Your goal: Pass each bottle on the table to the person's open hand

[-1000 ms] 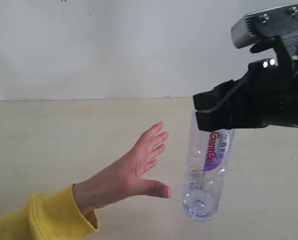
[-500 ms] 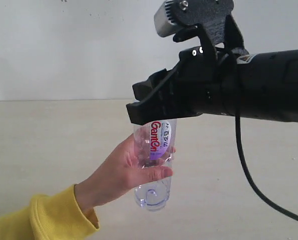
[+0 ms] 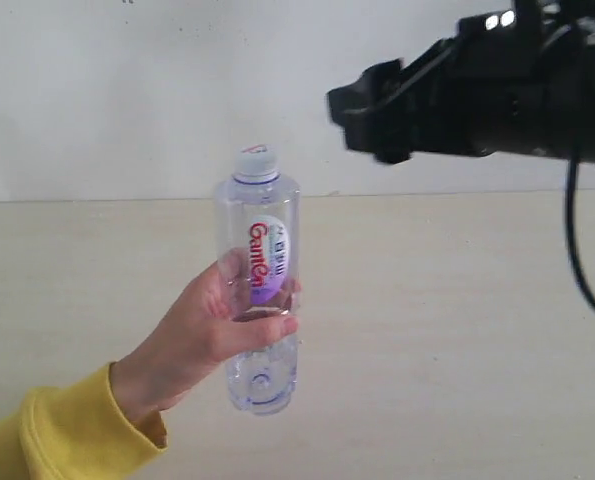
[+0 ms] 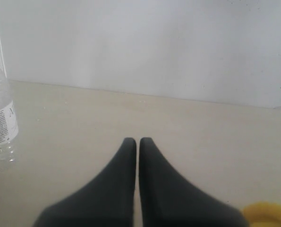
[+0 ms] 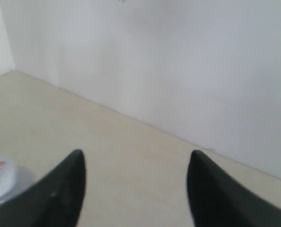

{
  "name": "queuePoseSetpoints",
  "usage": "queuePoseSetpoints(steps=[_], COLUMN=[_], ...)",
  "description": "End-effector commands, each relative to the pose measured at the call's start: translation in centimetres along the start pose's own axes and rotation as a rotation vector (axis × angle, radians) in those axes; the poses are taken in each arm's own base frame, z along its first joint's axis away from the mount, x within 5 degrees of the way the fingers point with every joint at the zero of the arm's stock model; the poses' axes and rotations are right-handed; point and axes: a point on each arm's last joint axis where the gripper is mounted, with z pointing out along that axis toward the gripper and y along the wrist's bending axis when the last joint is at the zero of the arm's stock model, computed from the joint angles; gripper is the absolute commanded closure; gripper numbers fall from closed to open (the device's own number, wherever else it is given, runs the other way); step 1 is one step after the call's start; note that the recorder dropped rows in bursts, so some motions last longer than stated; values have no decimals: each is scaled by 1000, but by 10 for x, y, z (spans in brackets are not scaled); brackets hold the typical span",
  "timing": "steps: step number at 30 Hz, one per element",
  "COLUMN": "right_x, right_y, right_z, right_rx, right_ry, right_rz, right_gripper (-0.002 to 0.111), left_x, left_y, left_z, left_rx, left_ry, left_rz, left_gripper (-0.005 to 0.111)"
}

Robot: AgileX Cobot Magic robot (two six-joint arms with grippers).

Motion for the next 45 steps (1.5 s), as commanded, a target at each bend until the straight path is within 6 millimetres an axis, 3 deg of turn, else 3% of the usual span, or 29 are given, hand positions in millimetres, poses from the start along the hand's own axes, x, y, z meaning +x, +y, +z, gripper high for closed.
queuePoseSetpoints(steps=[1,2,3,7,12,14,20,22,24,26,32,37,42,45], right_x=[-12,-14,-16,-29,-45,-47,-47,-47,-32,0,61,93,148,159], right_y=[-35,-41,-46,-52,-46,-43,-43,-42,-39,-38,-31,-35,-46,-45], right_z=[-42,-53,-64,-98,-135,-144,-144,-157,-171,-185,-199,-192,-177,-174], right_rx=[140,171,203,277,317,316,317,330,323,395,491,530,599,588], right_ry=[-88,-108,-133,-246,-400,-430,-431,-437,-415,-404,-379,-342,-276,-236], right_rz=[7,10,20,49,34,30,36,-6,79,81,101,130,239,219], right_gripper=[87,103,107,106,106,106,106,106,106,106,106,106,106,106], left_x=[-1,-1,-1,-1,-1,-1,-1,-1,-1,-1,-1,-1,-1,-1], left_y=[0,0,0,0,0,0,0,0,0,0,0,0,0,0], left_z=[0,0,0,0,0,0,0,0,0,0,0,0,0,0], left_rx=[-3,-3,-3,-3,-3,-3,-3,-3,-3,-3,-3,-3,-3,-3], left_ry=[-7,-7,-7,-7,-7,-7,-7,-7,-7,-7,-7,-7,-7,-7], left_rz=[3,3,3,3,3,3,3,3,3,3,3,3,3,3], left_gripper=[103,103,103,103,103,103,103,103,103,103,103,103,103,103])
